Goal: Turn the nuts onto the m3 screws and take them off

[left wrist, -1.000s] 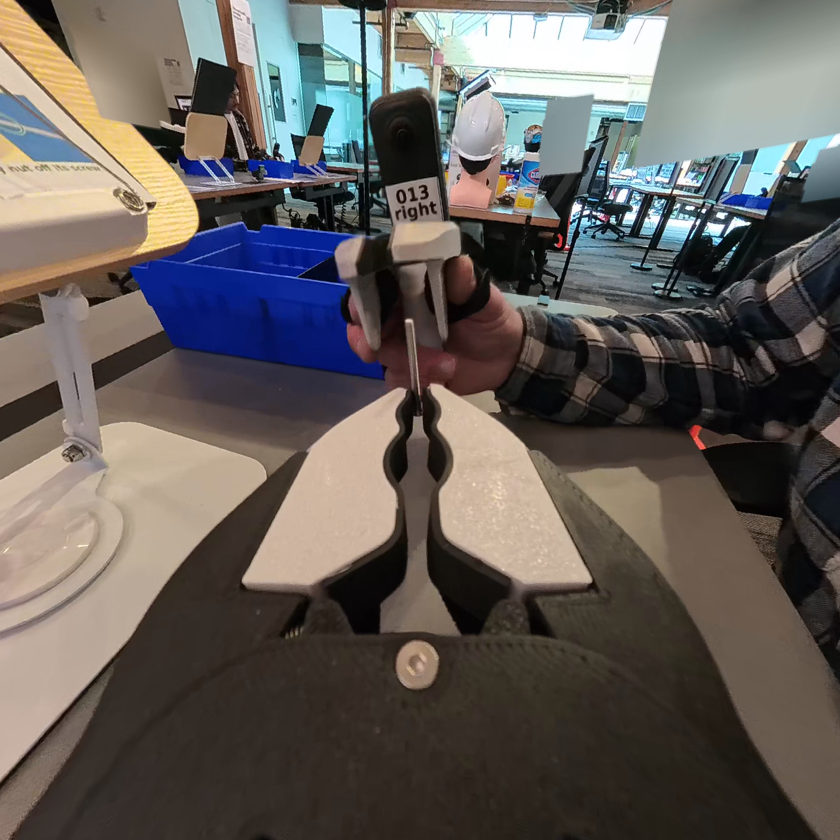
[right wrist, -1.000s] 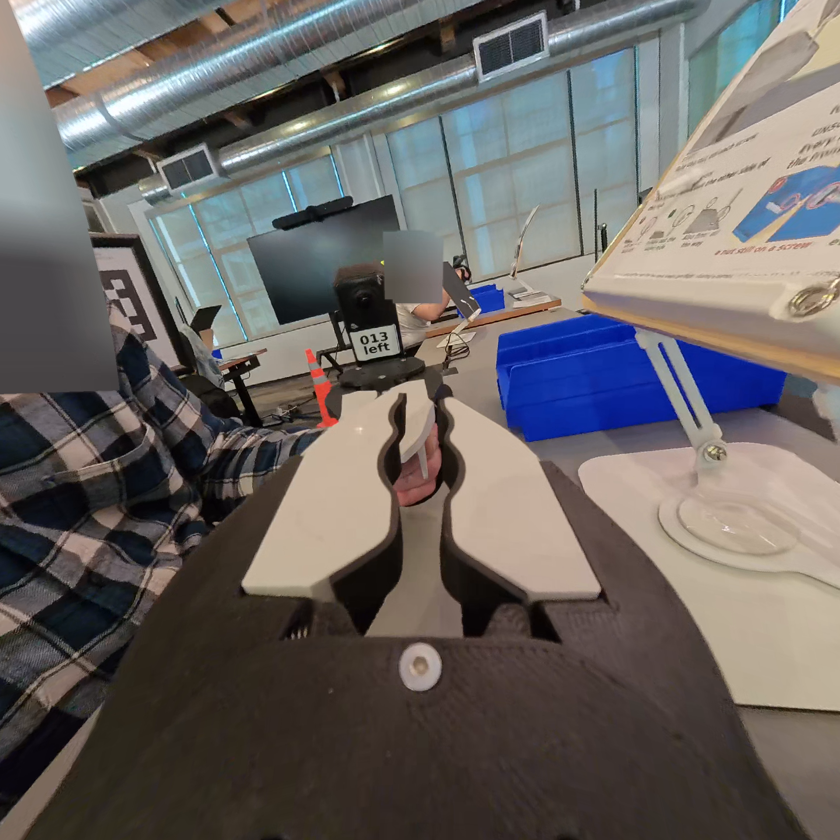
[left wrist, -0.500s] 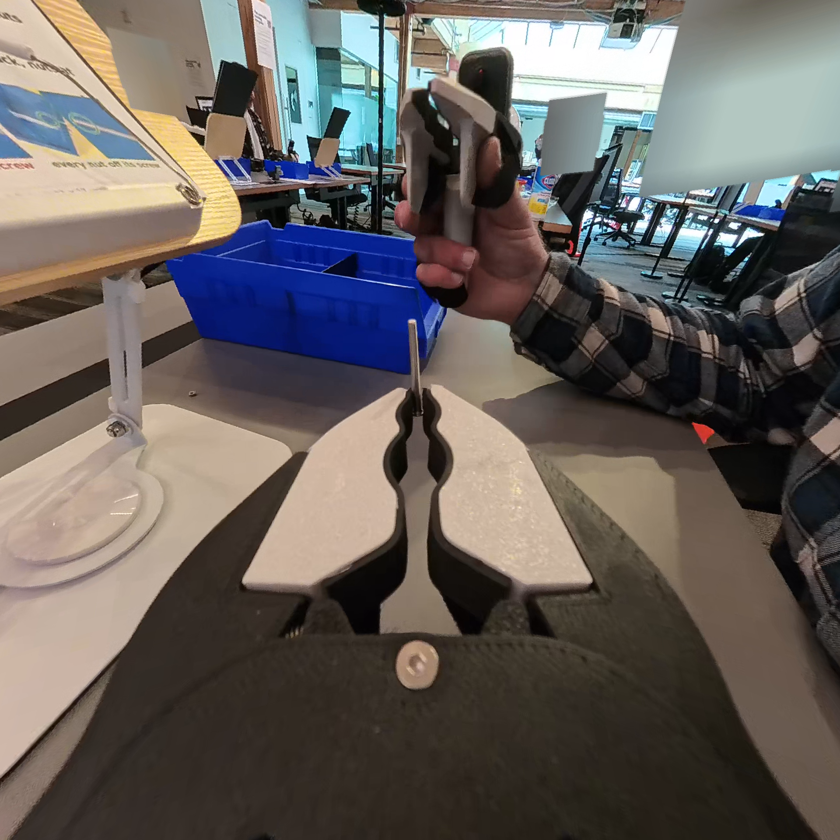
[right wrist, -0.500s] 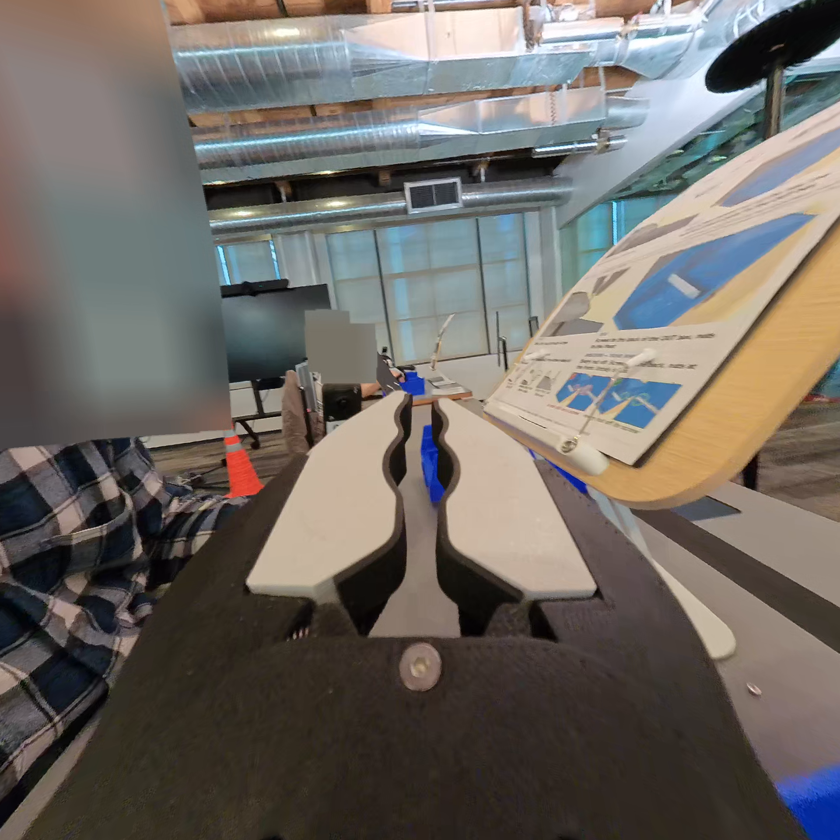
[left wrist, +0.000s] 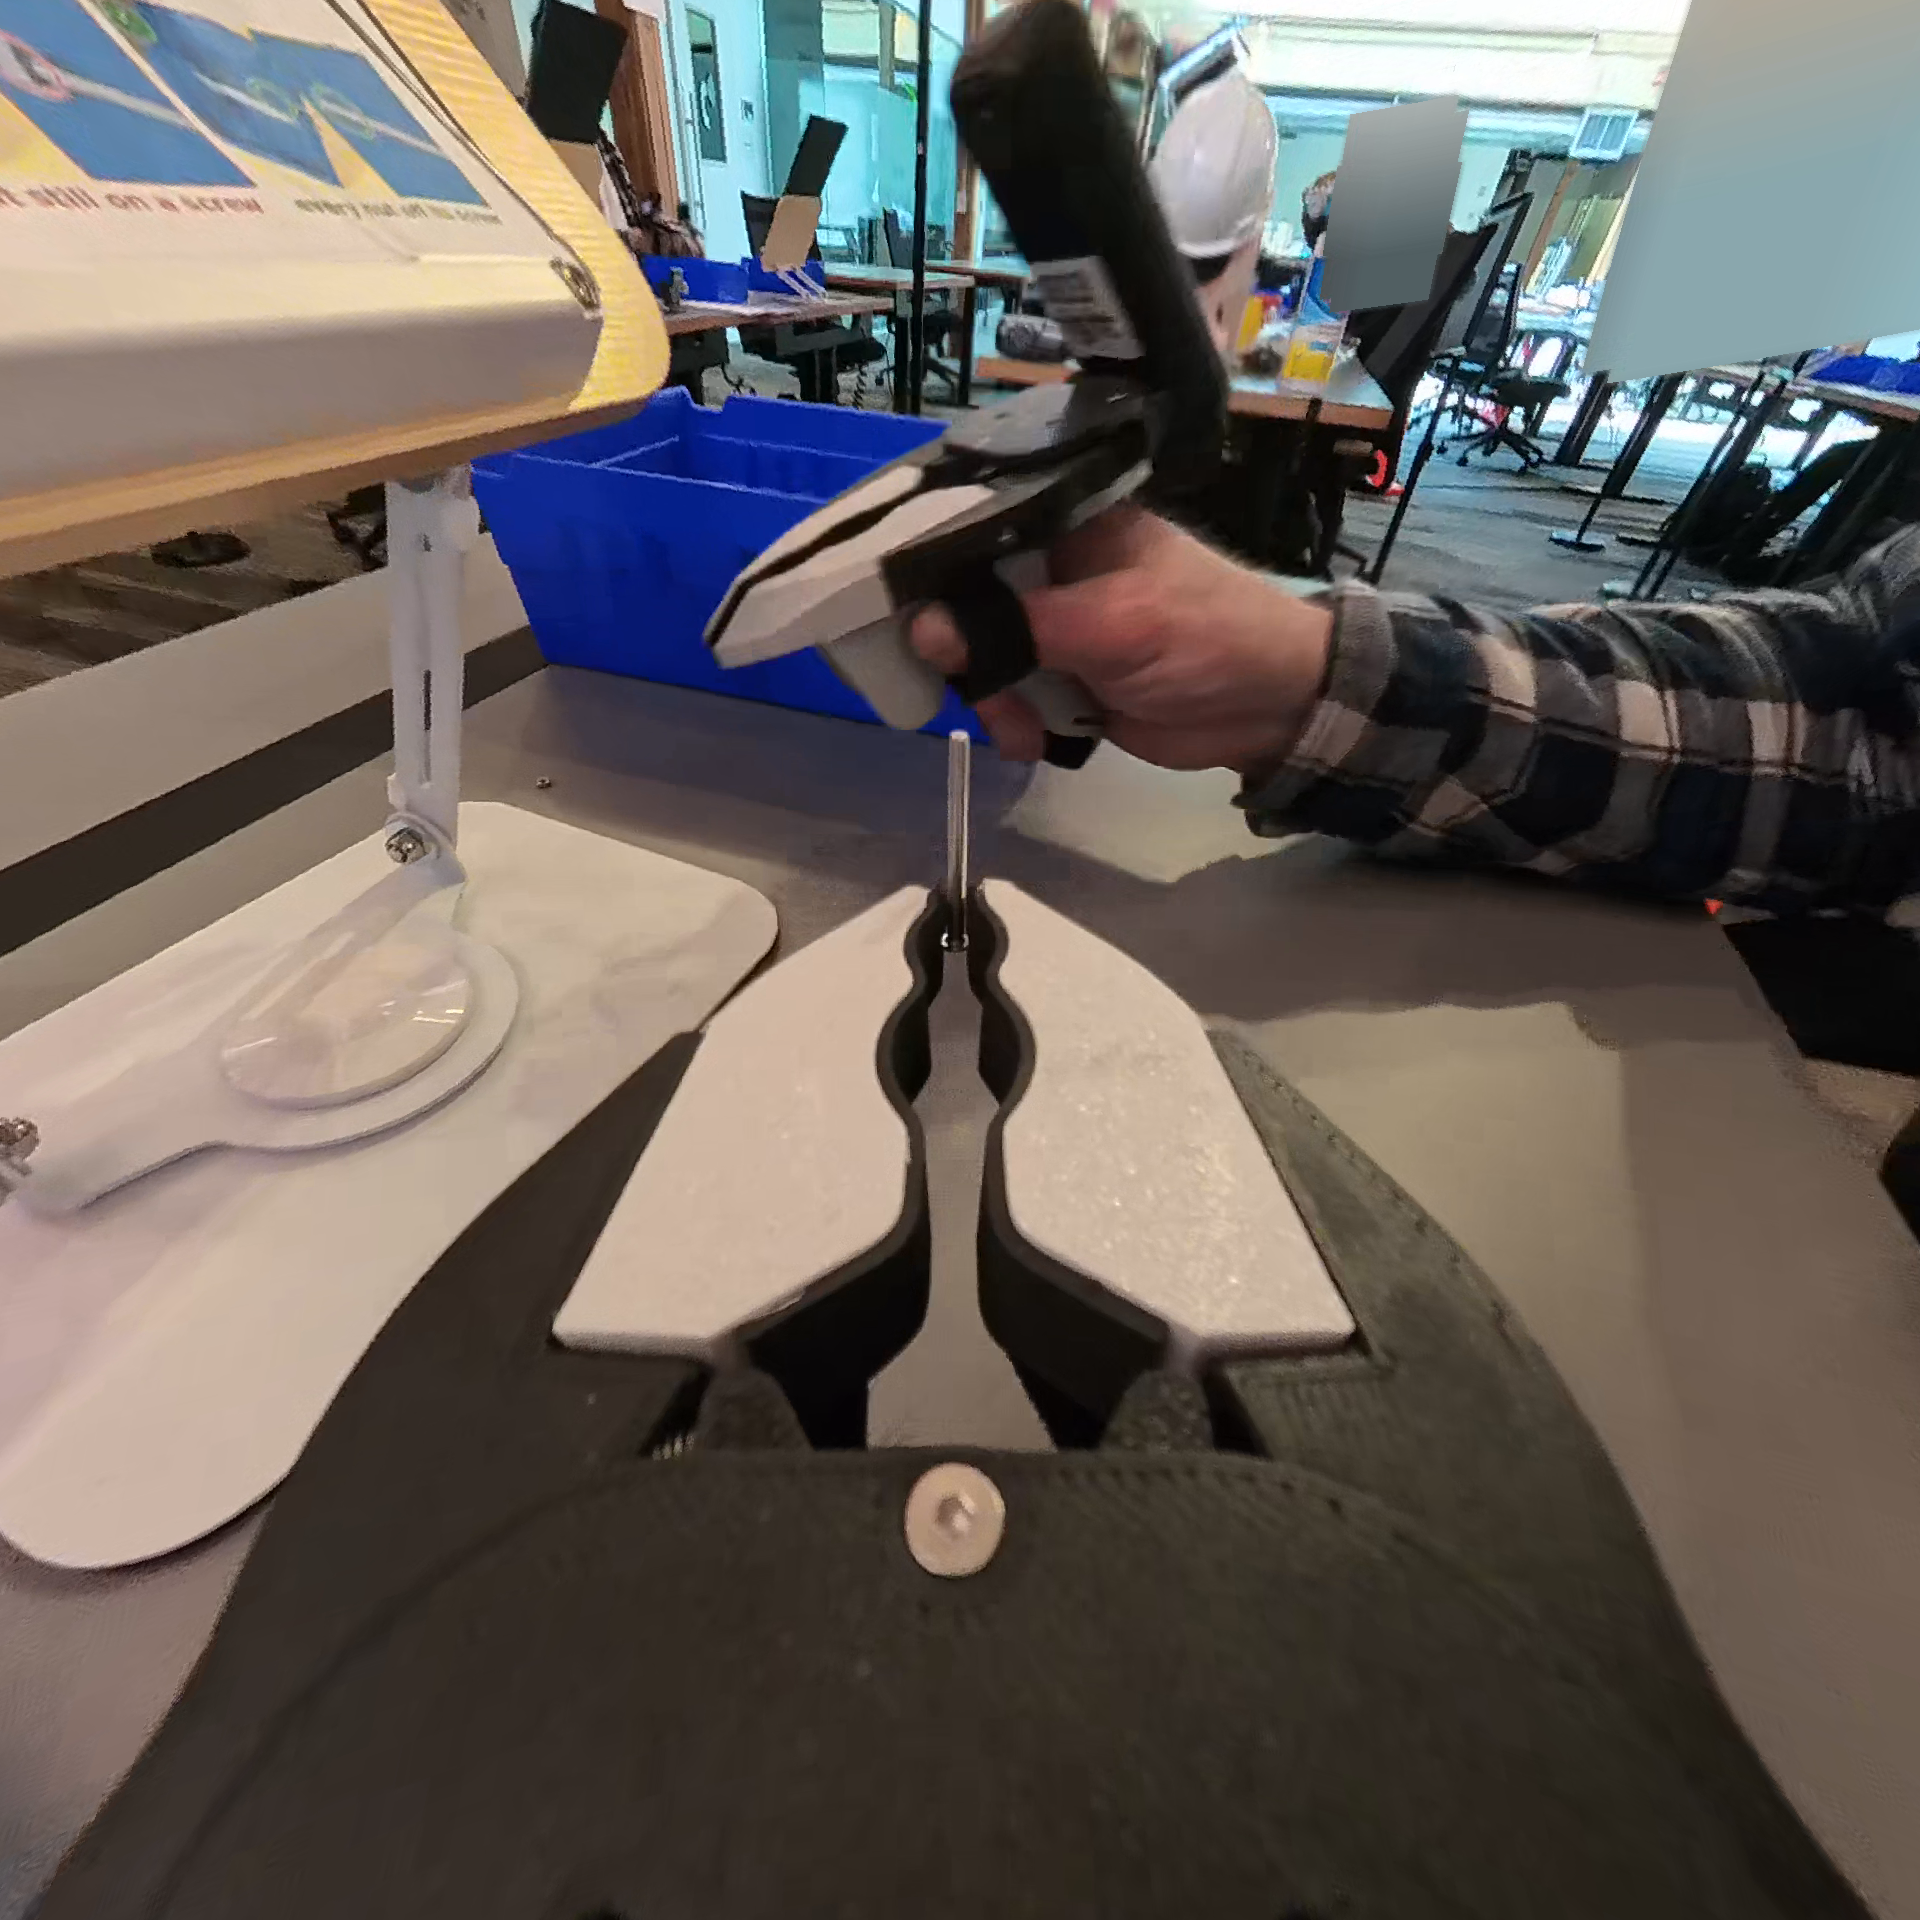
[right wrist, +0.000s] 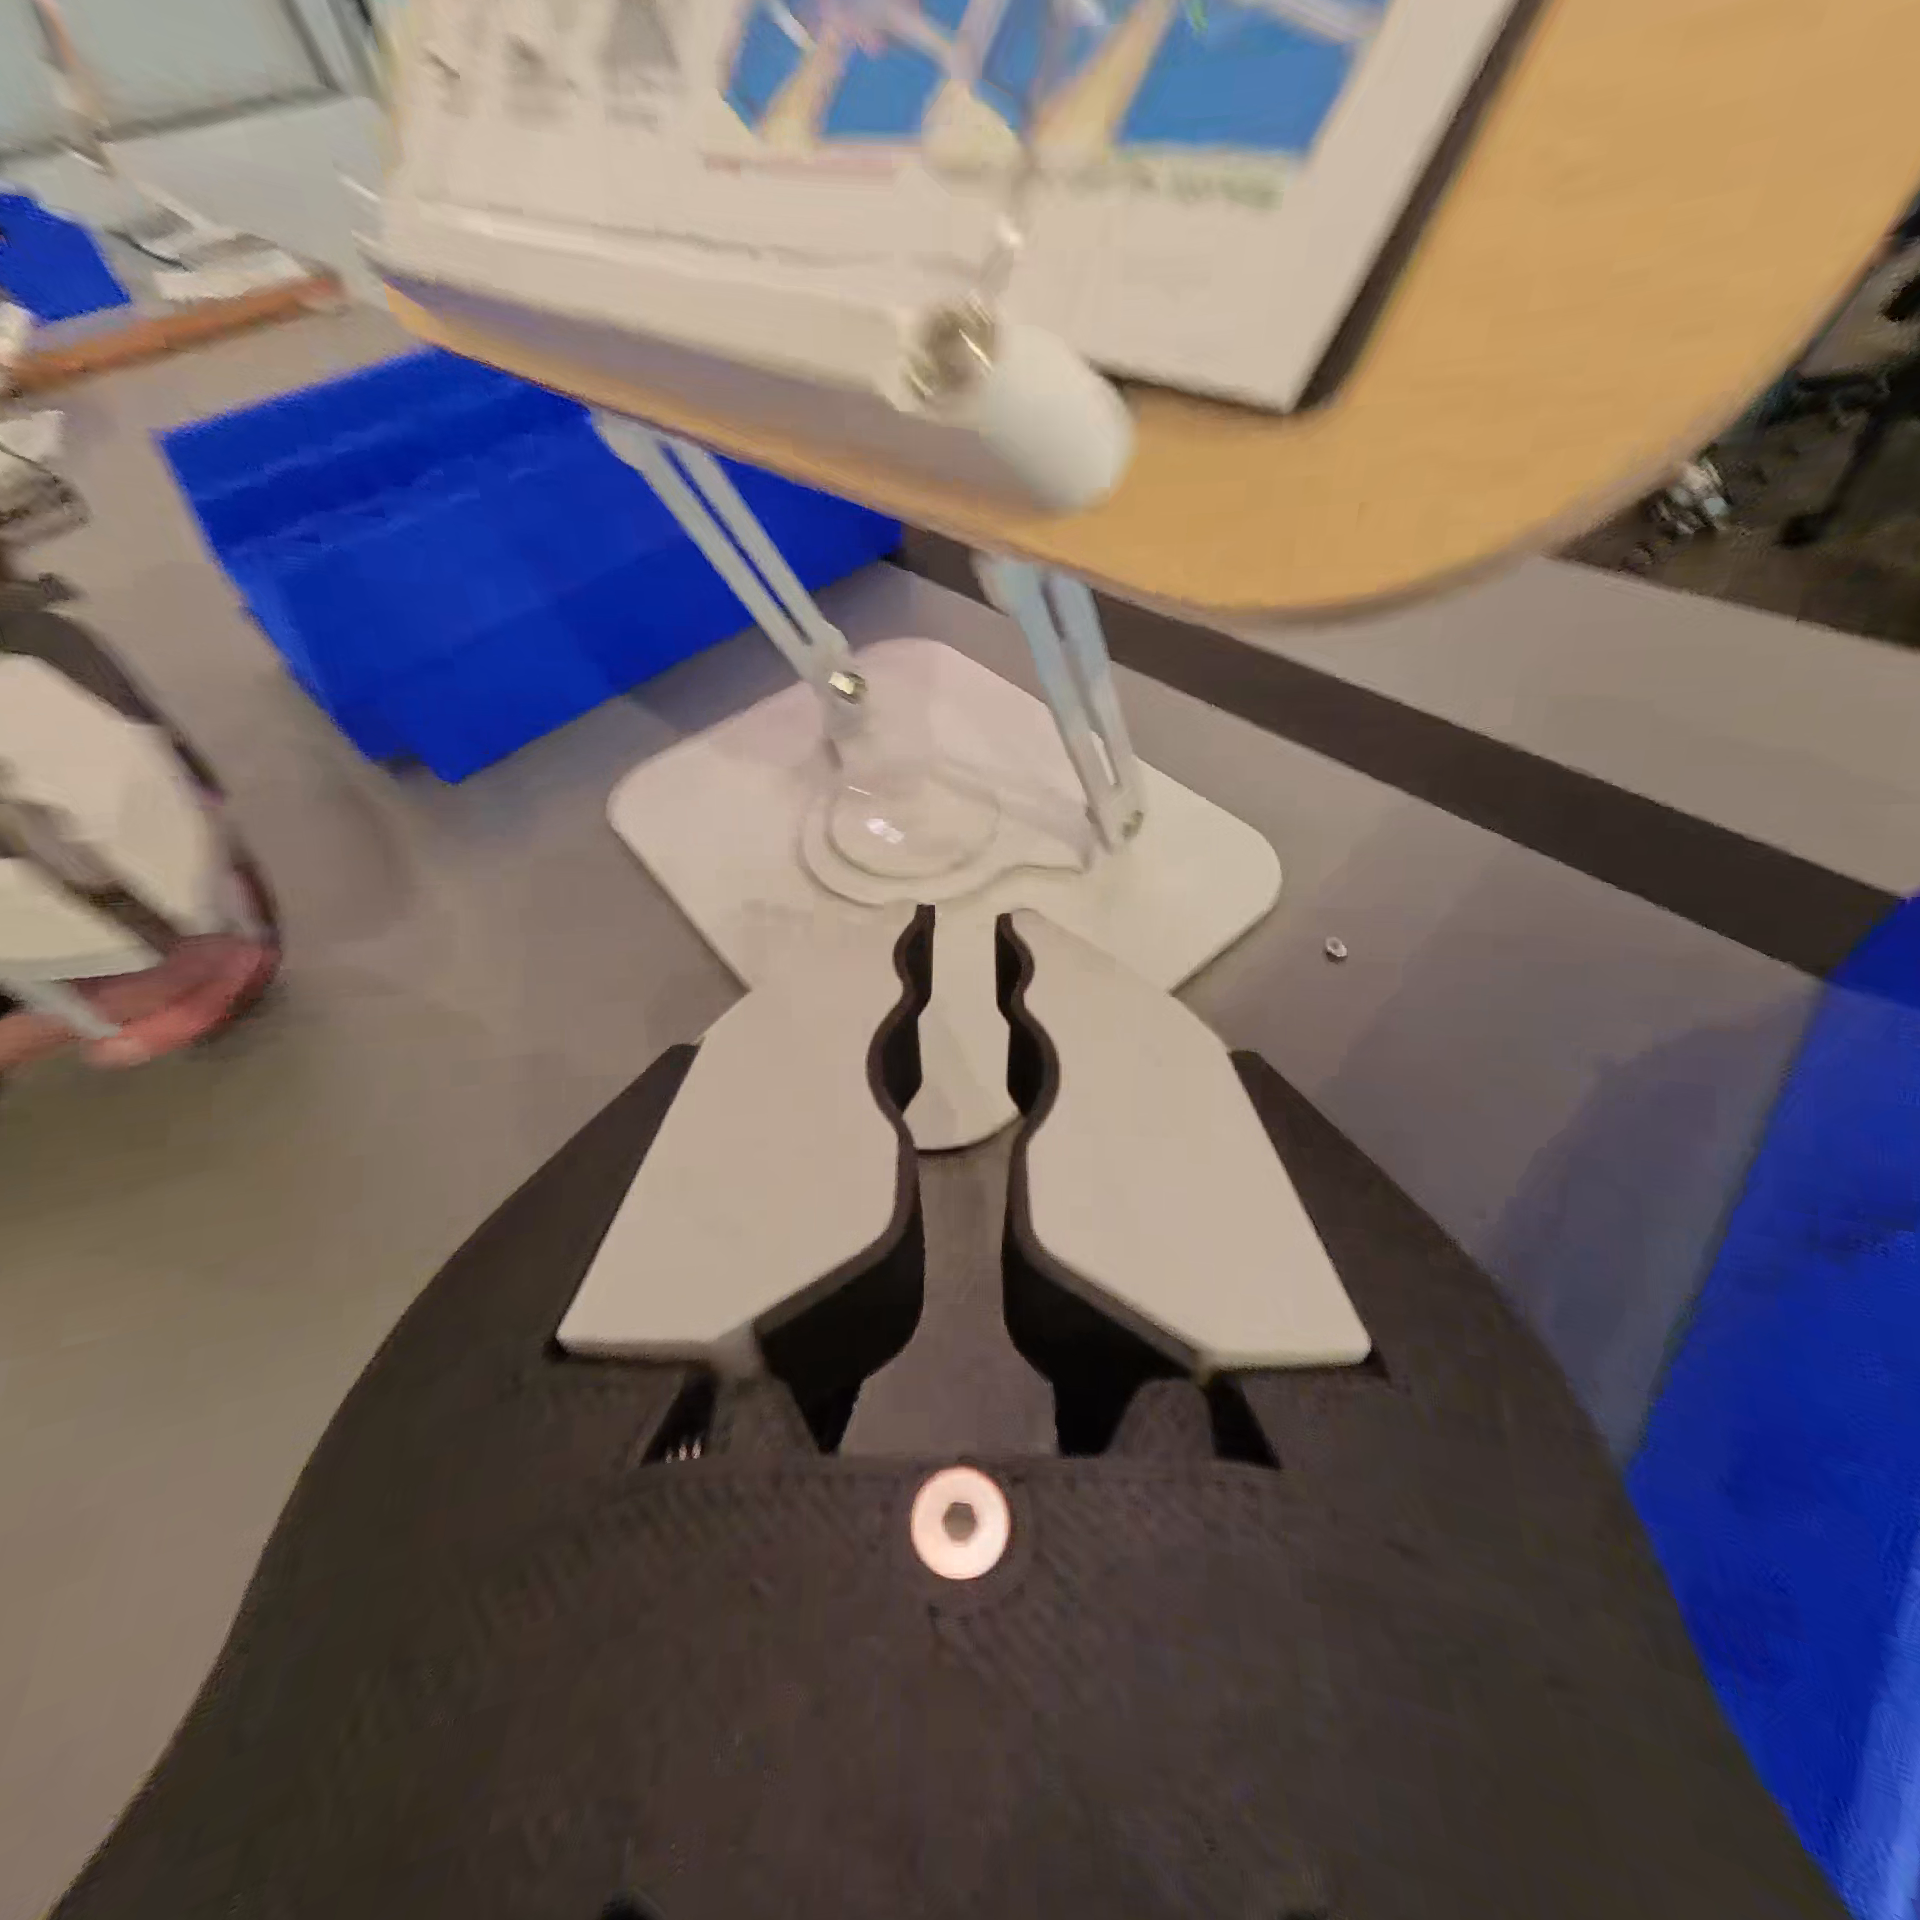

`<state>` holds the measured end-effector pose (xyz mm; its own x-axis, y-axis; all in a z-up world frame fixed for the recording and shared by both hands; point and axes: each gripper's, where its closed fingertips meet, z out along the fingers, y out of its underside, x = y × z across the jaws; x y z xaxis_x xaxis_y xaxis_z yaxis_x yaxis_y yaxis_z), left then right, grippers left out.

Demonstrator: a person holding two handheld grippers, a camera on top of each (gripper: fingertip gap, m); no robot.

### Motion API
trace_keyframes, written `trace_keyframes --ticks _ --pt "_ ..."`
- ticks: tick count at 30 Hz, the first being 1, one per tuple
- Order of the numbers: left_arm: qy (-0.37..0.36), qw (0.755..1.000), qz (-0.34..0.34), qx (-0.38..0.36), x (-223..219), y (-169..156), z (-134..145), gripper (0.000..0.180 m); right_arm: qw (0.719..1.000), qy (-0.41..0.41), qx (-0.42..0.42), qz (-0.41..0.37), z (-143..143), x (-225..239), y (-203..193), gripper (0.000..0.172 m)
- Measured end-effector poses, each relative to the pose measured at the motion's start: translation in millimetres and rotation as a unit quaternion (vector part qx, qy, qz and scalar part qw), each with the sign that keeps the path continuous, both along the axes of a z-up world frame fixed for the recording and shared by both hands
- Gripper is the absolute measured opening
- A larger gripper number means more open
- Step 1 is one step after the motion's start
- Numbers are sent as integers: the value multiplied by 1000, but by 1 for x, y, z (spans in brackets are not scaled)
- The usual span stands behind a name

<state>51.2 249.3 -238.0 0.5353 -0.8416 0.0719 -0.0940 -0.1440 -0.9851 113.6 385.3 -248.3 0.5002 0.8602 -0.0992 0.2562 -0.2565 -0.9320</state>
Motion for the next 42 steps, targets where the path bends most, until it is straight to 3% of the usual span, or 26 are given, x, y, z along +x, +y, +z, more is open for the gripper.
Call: trace_keyframes --ticks 5,10,20,27,33,42 --pt "-12 1000 -1 5 -10 -1 2 3 994 -72 -44 -70 -50 5 49 14" --pt "-25 1000 -1 -1 -14 0 1 3 984 -113 -65 -119 -67 13 85 20" --pt "-27 1000 -12 8 -13 -4 7 3 981 -80 -78 -162 -62 21 113 21" --pt "-25 1000 -10 3 -13 -2 3 3 976 -104 -91 -166 -70 25 122 19" --pt "-22 1000 -10 -2 -13 -1 1 3 976 -138 -124 -110 -84 15 122 30" --pt "-22 1000 -13 -4 -12 -1 0 3 974 -193 -83 -88 -90 9 126 26"
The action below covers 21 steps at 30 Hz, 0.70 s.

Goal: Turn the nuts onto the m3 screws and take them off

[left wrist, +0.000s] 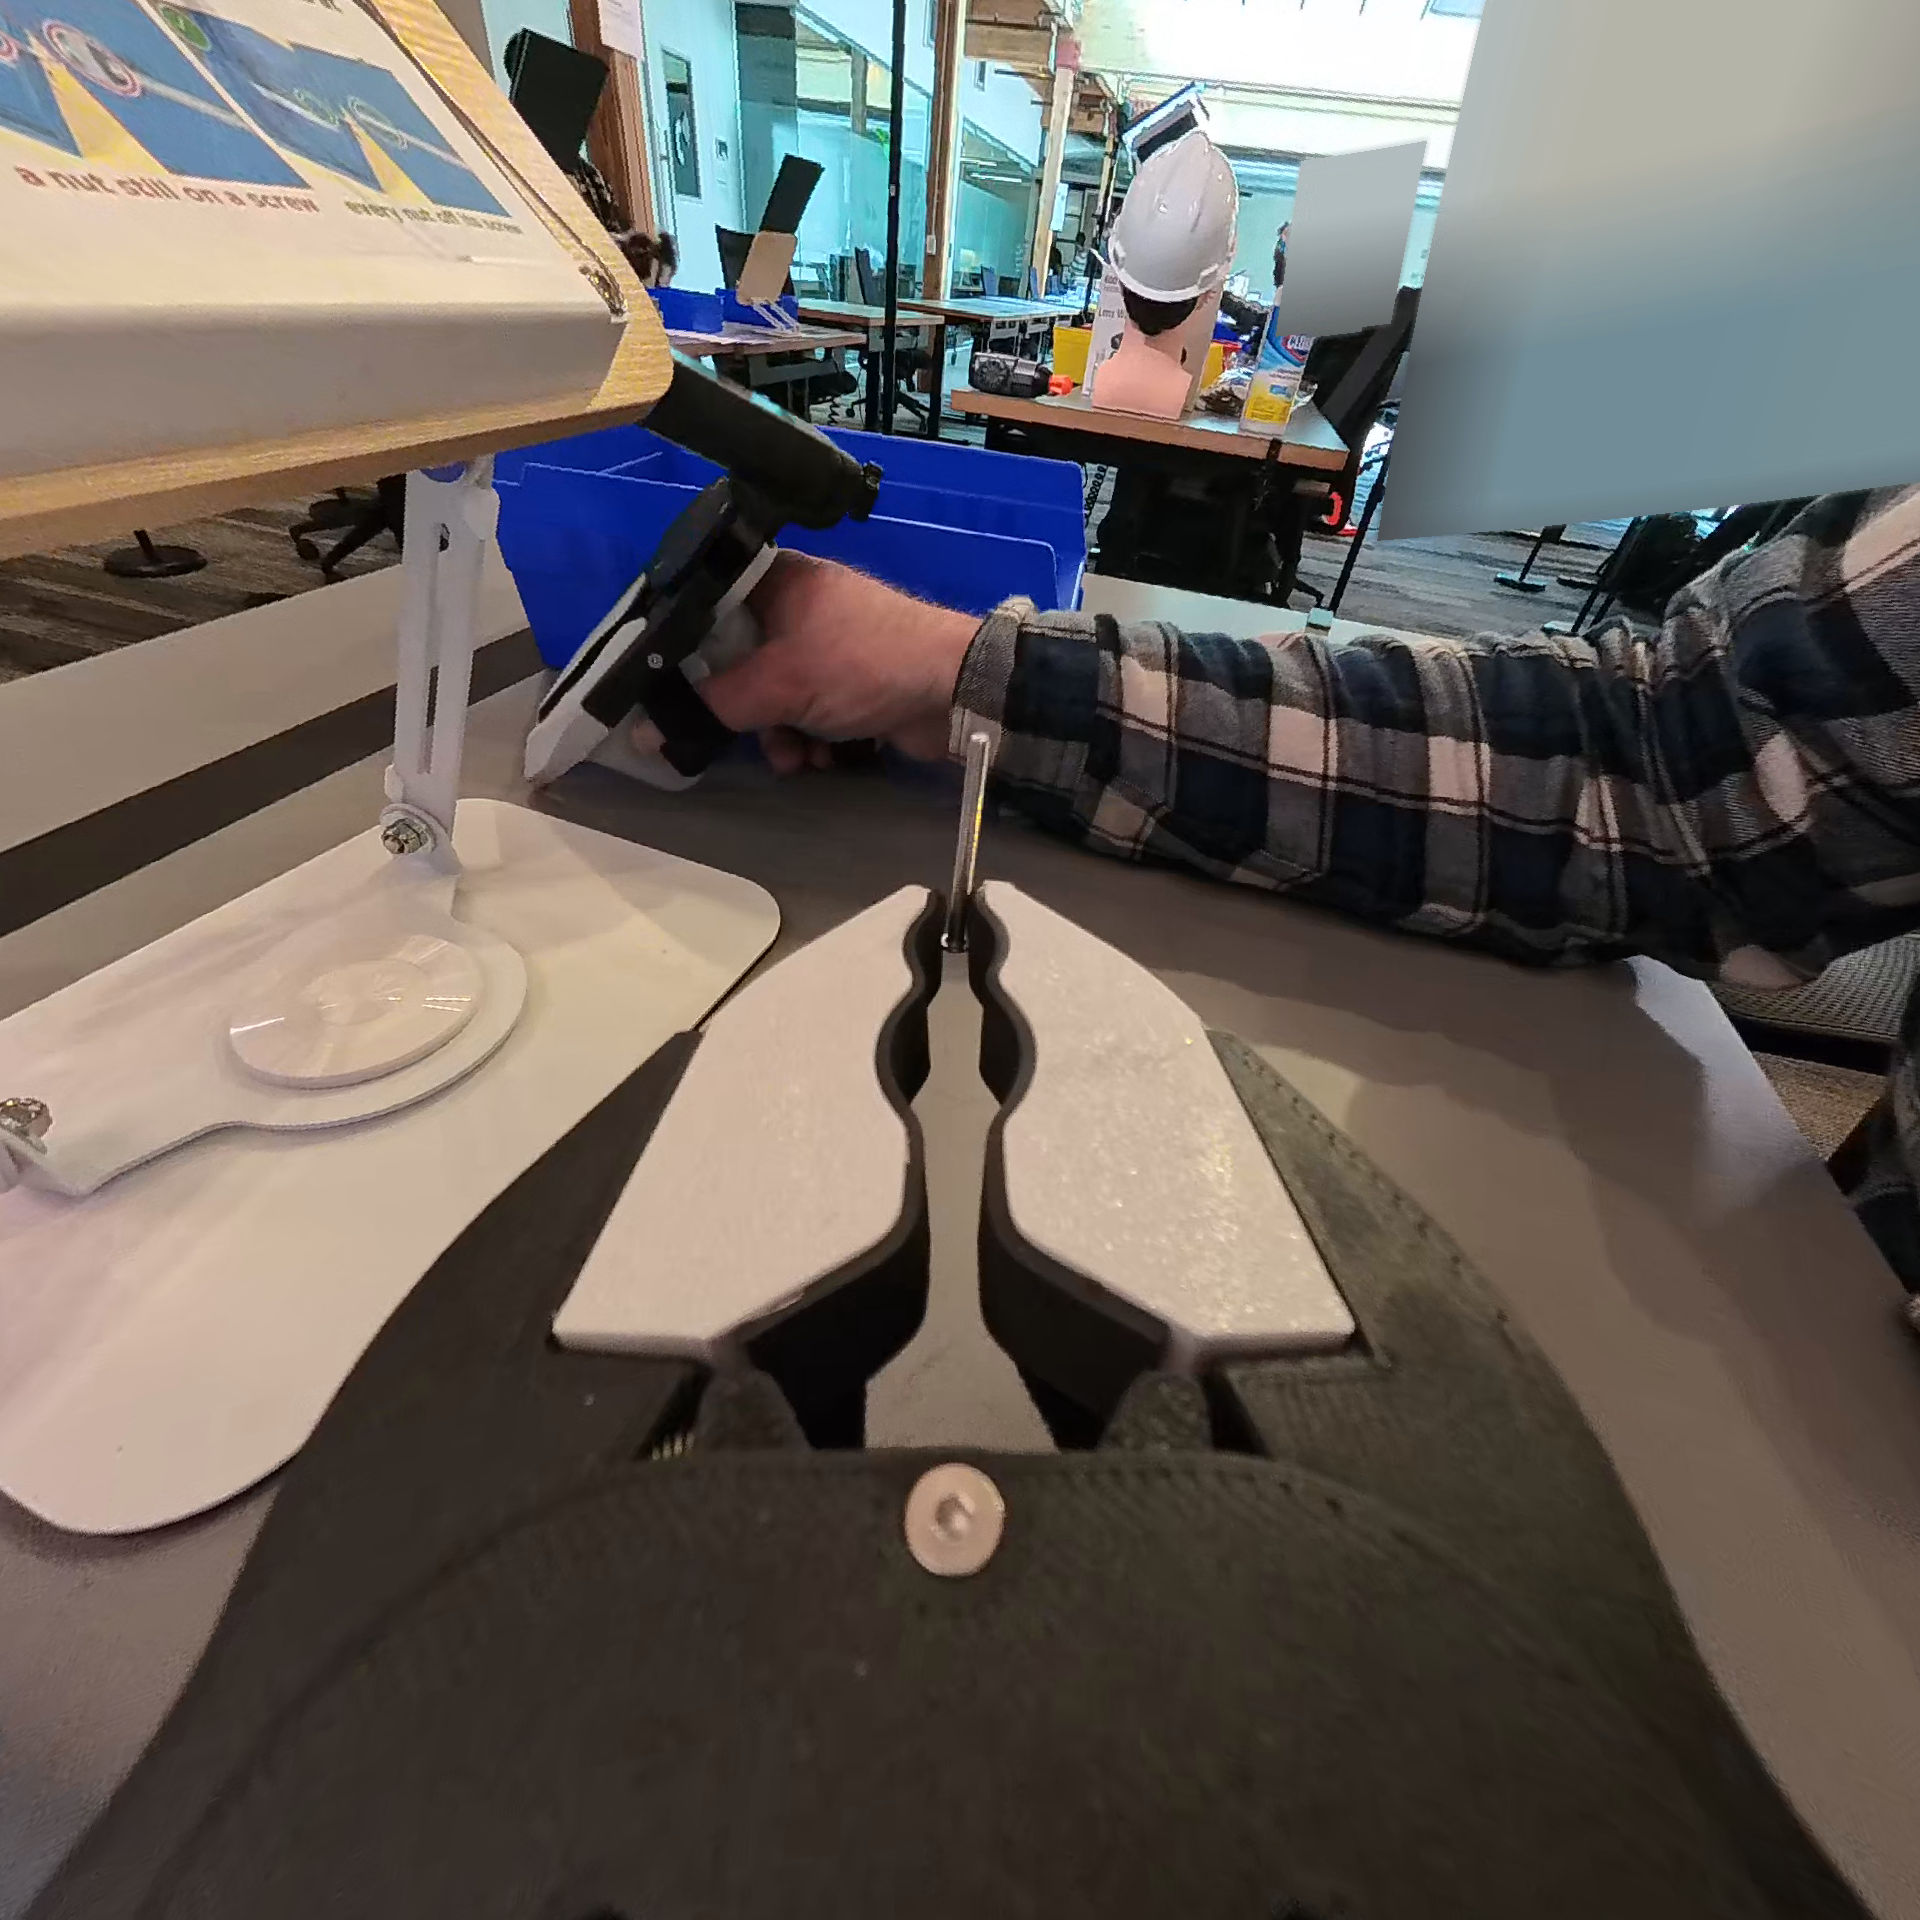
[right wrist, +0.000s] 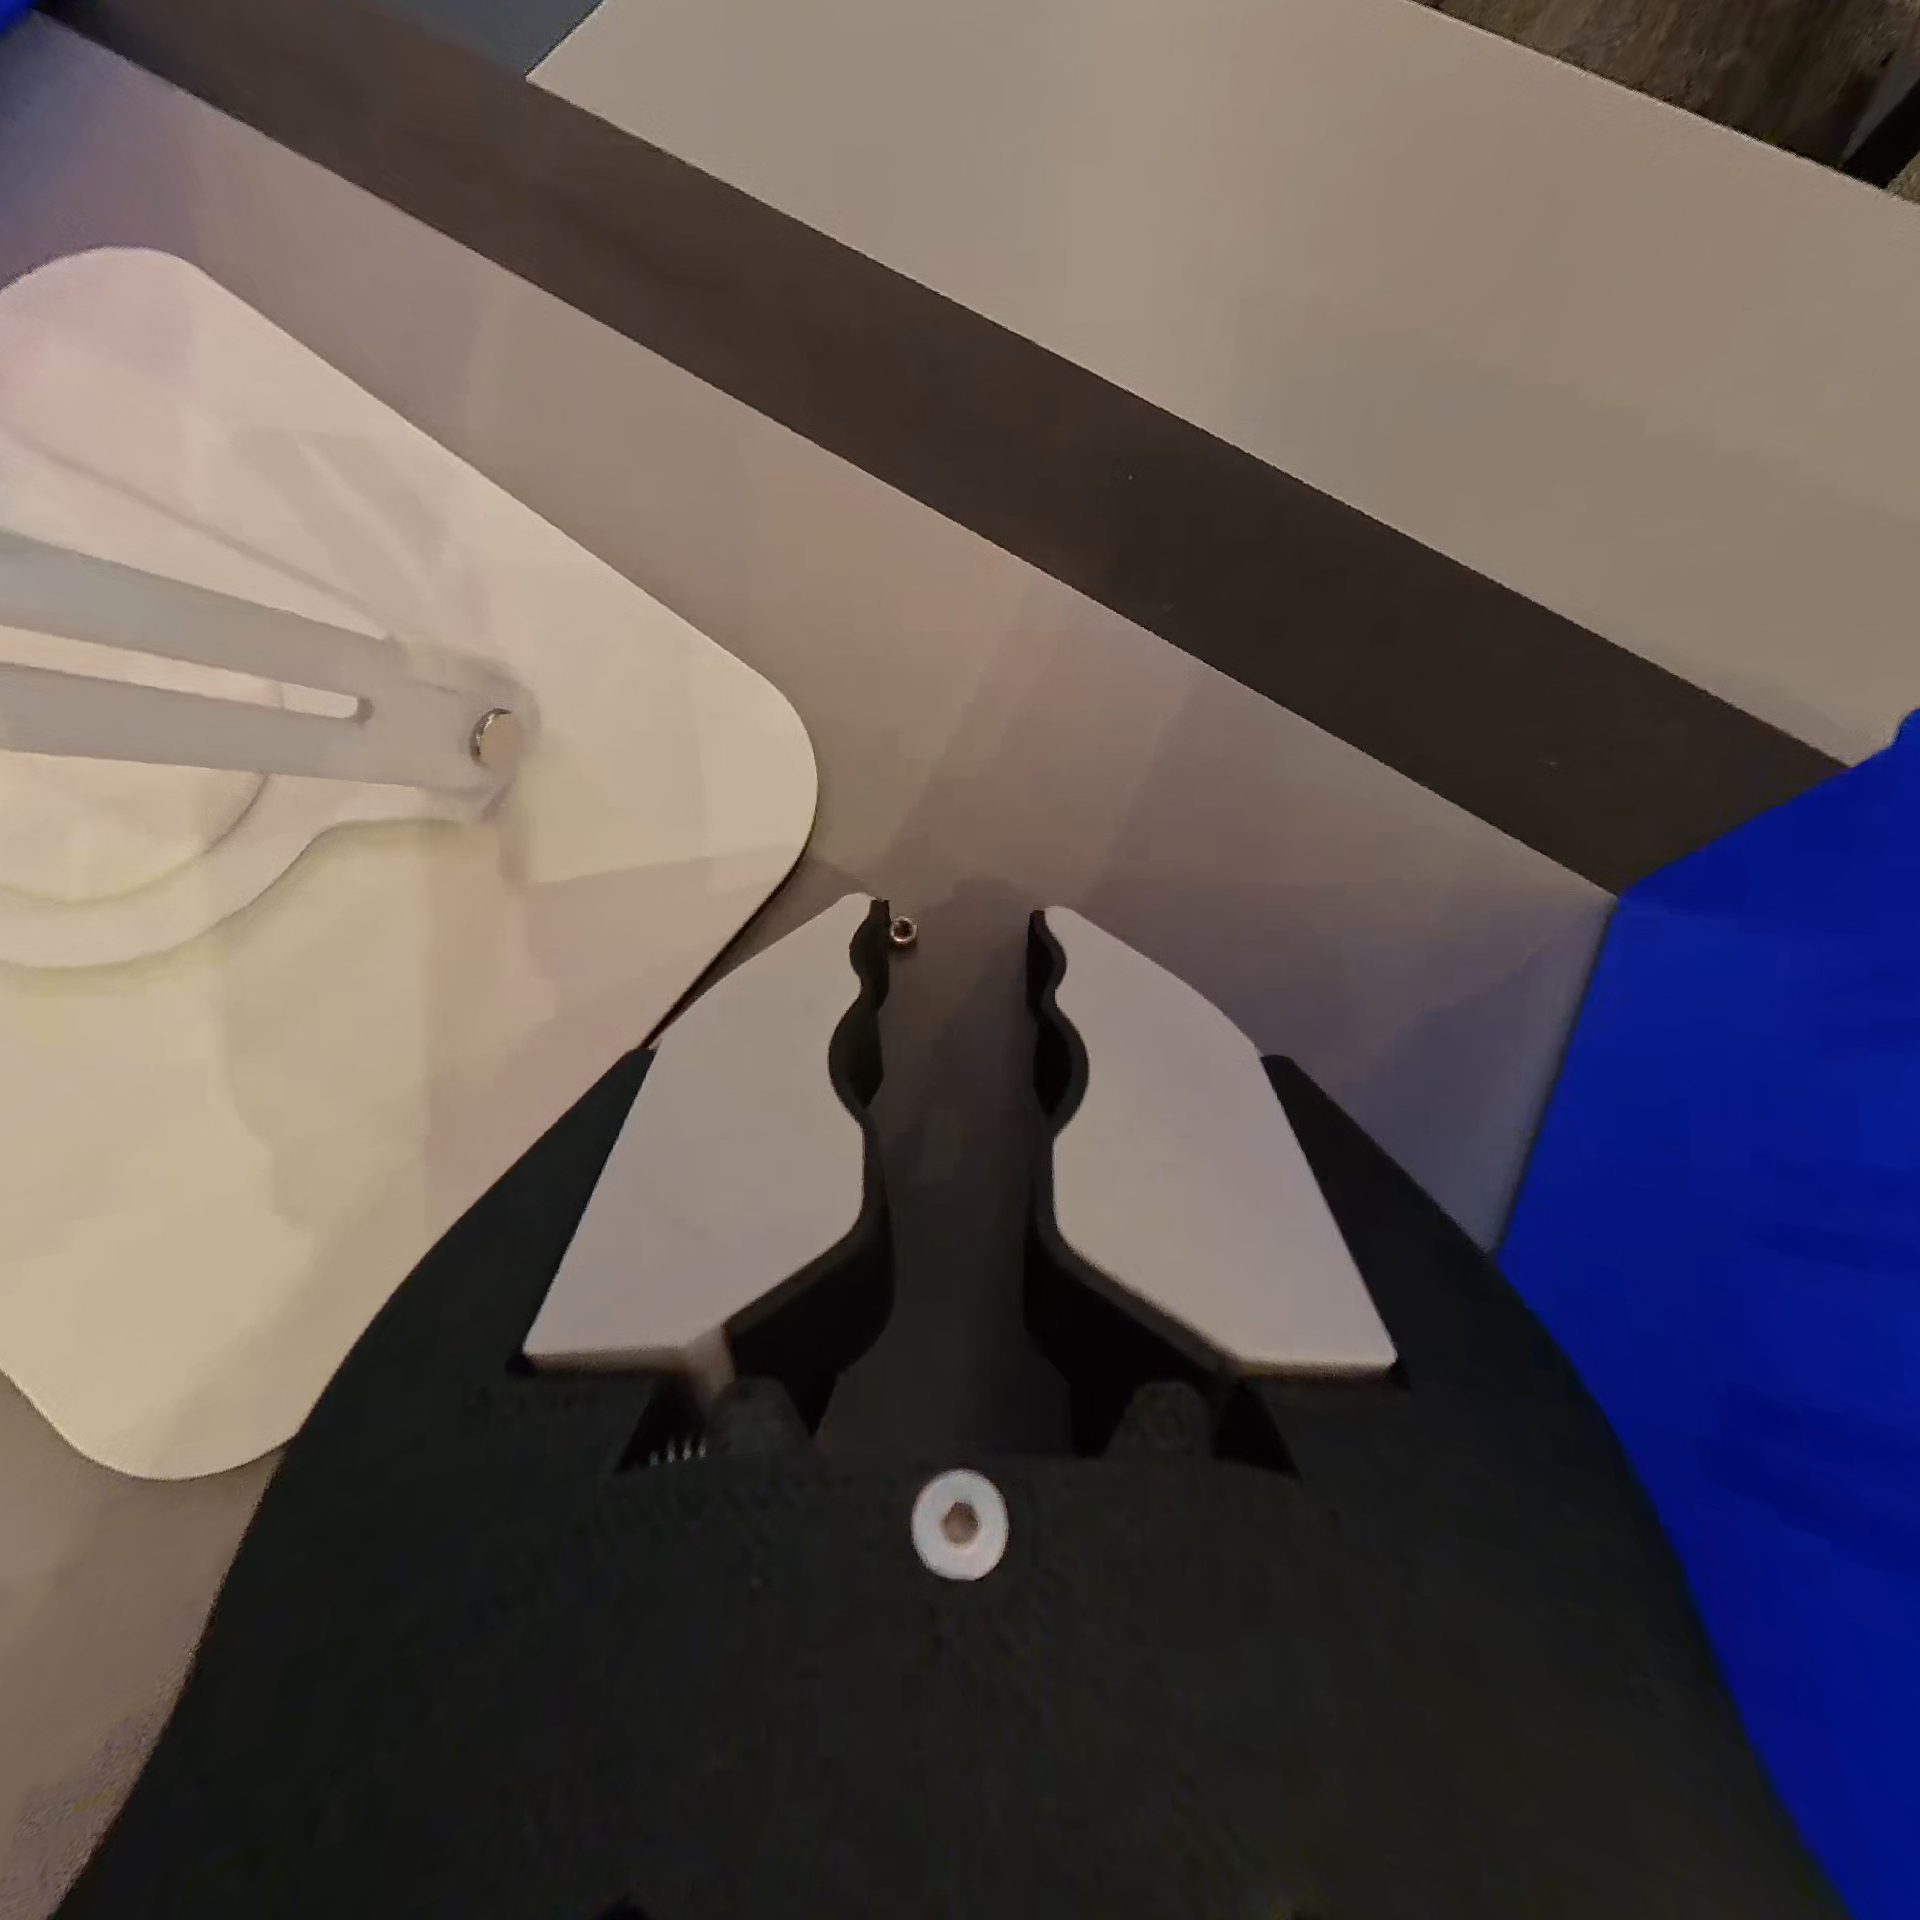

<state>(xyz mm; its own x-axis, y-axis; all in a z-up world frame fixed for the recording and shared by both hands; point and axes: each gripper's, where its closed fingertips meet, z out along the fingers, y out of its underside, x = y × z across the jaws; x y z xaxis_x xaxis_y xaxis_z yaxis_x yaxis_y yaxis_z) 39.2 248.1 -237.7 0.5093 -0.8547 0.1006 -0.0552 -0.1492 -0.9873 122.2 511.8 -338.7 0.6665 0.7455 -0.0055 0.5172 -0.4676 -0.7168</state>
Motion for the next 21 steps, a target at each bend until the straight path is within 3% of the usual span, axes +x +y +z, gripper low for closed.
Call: trace_keyframes --ticks 7,10,21 --pt "0 1000 0 -1 -1 0 0 4 1000 -4 -1 22 -1 -5 -3 19" --pt "1 1000 0 -1 0 0 0 4 1000 -7 -3 28 -1 -7 -4 2" --pt "1 1000 0 0 -1 1 0 3 999 7 -9 37 0 -5 -10 1"
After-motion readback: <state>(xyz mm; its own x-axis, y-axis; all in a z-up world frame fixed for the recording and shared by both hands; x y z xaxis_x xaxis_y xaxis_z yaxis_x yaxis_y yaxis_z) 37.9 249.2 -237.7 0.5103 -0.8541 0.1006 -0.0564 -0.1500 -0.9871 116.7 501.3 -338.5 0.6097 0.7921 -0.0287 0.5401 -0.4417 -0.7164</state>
